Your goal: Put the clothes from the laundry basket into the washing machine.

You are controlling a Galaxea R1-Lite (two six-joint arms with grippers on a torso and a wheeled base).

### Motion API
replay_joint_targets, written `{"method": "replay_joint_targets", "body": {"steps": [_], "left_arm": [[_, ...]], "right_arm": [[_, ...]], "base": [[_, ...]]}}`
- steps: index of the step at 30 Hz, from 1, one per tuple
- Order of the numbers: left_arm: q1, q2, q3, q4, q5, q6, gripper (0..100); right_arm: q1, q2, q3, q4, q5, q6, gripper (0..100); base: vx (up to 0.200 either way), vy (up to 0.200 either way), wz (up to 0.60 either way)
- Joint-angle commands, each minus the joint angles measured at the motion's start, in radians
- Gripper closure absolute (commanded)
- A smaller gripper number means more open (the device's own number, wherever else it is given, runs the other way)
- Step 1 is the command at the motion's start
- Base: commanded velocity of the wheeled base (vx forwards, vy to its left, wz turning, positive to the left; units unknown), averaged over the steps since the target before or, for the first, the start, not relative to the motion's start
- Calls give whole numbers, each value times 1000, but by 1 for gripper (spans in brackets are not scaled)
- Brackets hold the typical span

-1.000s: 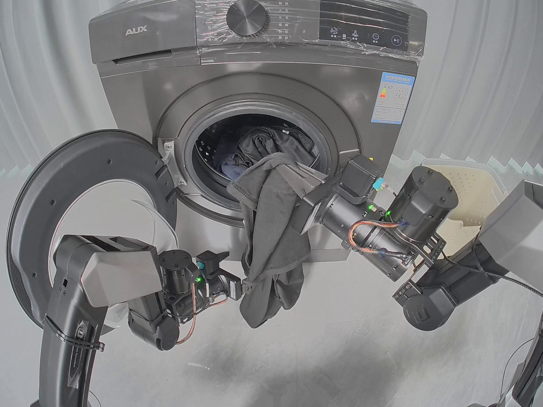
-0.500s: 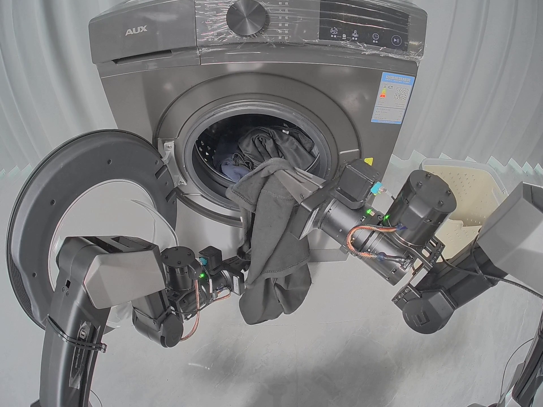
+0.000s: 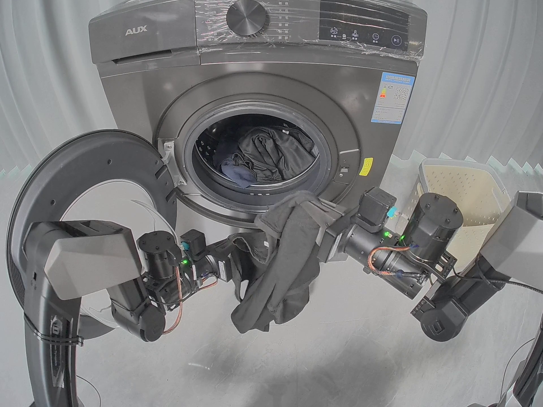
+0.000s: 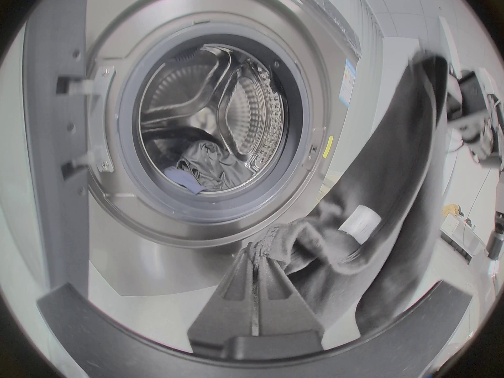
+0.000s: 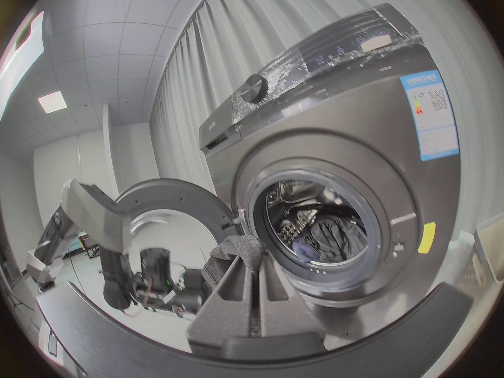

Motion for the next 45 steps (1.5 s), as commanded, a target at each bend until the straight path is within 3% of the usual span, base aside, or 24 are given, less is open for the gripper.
{"method": "replay_joint_targets", "body": {"steps": [1,6,9,12,17,29,45], "left_arm": [[4,-221,145,-2,-1,-3,100],[11,-376,240,-1,-9,-7,100],[16,-462,287,-1,-12,-38,100],[16,-523,301,2,-20,-88,100],[19,-560,252,2,-18,-101,100],[39,-674,246,4,-23,-102,100],[39,-683,258,4,-23,-96,100]], "right_arm": [[-31,-5,121,-24,7,10,100],[-34,-65,206,-26,7,13,100],[-70,-85,206,-27,7,10,100],[-106,-97,206,-27,7,7,100],[-186,-53,212,-29,8,9,100],[-165,-86,190,-32,8,7,100],[-140,-166,101,-32,-4,13,100]], "base": [[0,0,0],[0,0,0],[0,0,0],[0,0,0],[0,0,0],[0,0,0],[0,0,0]]}}
